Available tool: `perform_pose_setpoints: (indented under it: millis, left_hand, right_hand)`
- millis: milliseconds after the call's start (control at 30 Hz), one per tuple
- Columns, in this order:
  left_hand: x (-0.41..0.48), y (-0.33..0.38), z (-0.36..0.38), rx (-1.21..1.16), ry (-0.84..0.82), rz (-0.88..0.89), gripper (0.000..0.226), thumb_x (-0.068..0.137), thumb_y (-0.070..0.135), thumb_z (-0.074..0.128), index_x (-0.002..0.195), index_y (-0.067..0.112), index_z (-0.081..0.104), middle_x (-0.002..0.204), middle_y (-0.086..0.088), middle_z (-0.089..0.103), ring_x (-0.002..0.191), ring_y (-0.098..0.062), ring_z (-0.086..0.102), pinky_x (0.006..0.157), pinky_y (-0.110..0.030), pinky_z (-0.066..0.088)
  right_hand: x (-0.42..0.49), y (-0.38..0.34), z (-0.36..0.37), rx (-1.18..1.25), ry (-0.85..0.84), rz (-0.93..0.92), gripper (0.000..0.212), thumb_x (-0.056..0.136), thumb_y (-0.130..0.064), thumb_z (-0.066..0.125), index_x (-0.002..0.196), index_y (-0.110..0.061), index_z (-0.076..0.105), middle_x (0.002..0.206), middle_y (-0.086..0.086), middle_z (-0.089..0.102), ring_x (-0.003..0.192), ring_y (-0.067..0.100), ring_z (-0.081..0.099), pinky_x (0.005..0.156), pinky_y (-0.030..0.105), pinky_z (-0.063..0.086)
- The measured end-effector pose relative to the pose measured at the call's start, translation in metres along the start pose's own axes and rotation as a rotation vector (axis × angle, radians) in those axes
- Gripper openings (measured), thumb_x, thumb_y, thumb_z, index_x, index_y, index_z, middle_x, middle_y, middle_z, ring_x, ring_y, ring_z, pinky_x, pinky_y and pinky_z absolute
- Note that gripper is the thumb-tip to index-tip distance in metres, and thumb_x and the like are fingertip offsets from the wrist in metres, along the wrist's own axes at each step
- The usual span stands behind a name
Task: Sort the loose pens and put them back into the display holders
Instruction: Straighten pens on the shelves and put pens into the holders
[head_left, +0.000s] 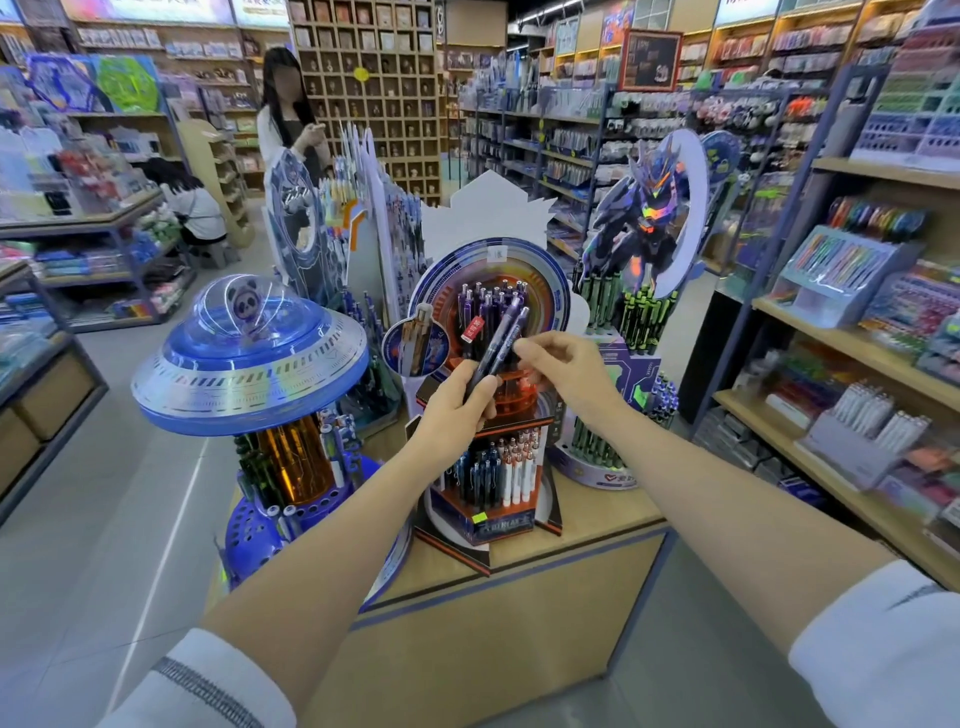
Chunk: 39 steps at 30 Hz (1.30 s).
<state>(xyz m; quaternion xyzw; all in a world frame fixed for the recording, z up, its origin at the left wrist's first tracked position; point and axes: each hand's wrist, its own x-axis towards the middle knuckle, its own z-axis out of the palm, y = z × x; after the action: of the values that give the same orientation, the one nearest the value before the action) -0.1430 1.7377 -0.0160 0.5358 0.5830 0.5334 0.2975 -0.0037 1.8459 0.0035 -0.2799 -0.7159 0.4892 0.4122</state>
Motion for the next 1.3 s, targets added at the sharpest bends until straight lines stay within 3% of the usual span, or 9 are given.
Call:
perform_pose_setpoints:
  millis: [200,300,400,533,633,767,967,1167,1300]
  left_hand:
    - [0.0,-0.001,0.008,-0.02,0.001,-0.024,0.017,0.104,0.023,0.038,0.104,0.015,0.053,0.081,-0.004,0.062,0.065,-0.014,0.056,0.055,-0.023,0.044]
    - [0.001,-0.001,0.004,-0.002,0.045,-0.042,0.021,0.104,0.023,0.037,0.113,0.015,0.055,0.095,-0.005,0.064,0.078,-0.017,0.061,0.067,-0.034,0.051]
    - [0.002,-0.004,0.0,0.046,0.084,-0.023,0.019,0.103,0.024,0.038,0.109,0.022,0.057,0.095,-0.001,0.063,0.085,-0.017,0.06,0.076,-0.035,0.051]
    - [0.008,-0.01,-0.002,0.162,0.104,0.023,0.019,0.102,0.029,0.04,0.103,0.035,0.058,0.104,-0.002,0.057,0.098,-0.019,0.058,0.089,-0.041,0.051]
    - [0.01,-0.011,-0.002,0.2,0.104,0.022,0.018,0.102,0.032,0.04,0.102,0.04,0.057,0.106,0.003,0.052,0.103,-0.017,0.055,0.094,-0.046,0.049]
    - [0.011,-0.01,-0.004,0.213,0.098,0.033,0.018,0.102,0.031,0.041,0.102,0.039,0.057,0.106,0.005,0.051,0.103,-0.017,0.056,0.094,-0.046,0.049]
    - [0.011,-0.01,-0.005,0.223,0.092,0.065,0.019,0.101,0.025,0.042,0.109,0.028,0.06,0.106,-0.001,0.051,0.1,-0.021,0.058,0.086,-0.039,0.053]
    - [0.01,-0.01,-0.002,0.232,0.116,0.077,0.018,0.1,0.026,0.044,0.109,0.029,0.06,0.099,0.008,0.05,0.099,-0.017,0.056,0.093,-0.043,0.049]
    - [0.011,-0.006,0.002,0.285,0.103,0.109,0.018,0.101,0.025,0.045,0.109,0.025,0.06,0.095,0.009,0.049,0.094,-0.019,0.054,0.088,-0.035,0.046]
  right_hand:
    - [0.0,-0.008,0.001,0.02,-0.051,-0.02,0.011,0.092,-0.019,0.064,0.087,-0.01,0.065,0.074,0.006,0.07,0.065,0.016,0.067,0.062,0.027,0.054]
    - [0.003,-0.015,-0.009,0.069,0.131,-0.036,0.01,0.097,-0.018,0.056,0.088,-0.013,0.057,0.076,0.007,0.067,0.06,0.017,0.066,0.054,0.025,0.053]
    - [0.01,-0.016,-0.017,-0.055,0.321,-0.091,0.012,0.098,-0.021,0.054,0.087,-0.018,0.054,0.07,0.002,0.064,0.062,0.023,0.066,0.059,0.036,0.055]
    - [0.017,-0.013,-0.017,-0.182,0.356,-0.126,0.009,0.097,-0.023,0.054,0.088,-0.023,0.053,0.072,-0.001,0.066,0.065,0.021,0.068,0.071,0.047,0.058]
    - [0.02,-0.011,-0.012,-0.212,0.35,-0.153,0.007,0.098,-0.023,0.053,0.096,-0.017,0.056,0.076,-0.002,0.066,0.067,0.013,0.067,0.074,0.045,0.057]
    - [0.025,-0.004,-0.01,-0.32,0.282,-0.163,0.014,0.096,-0.028,0.055,0.102,-0.017,0.061,0.089,0.004,0.069,0.08,0.017,0.068,0.079,0.043,0.057]
    - [0.024,0.003,-0.002,-0.432,0.203,-0.124,0.02,0.092,-0.023,0.063,0.107,-0.01,0.07,0.091,0.004,0.071,0.08,0.013,0.062,0.073,0.024,0.046]
    - [0.017,0.011,-0.008,-0.285,0.218,-0.05,0.009,0.089,-0.026,0.067,0.085,-0.022,0.06,0.084,0.006,0.069,0.077,0.024,0.066,0.075,0.041,0.056]
    - [0.001,0.006,-0.008,-0.069,0.094,-0.036,0.017,0.094,-0.025,0.06,0.089,-0.009,0.064,0.075,0.005,0.065,0.065,0.016,0.06,0.063,0.029,0.049]
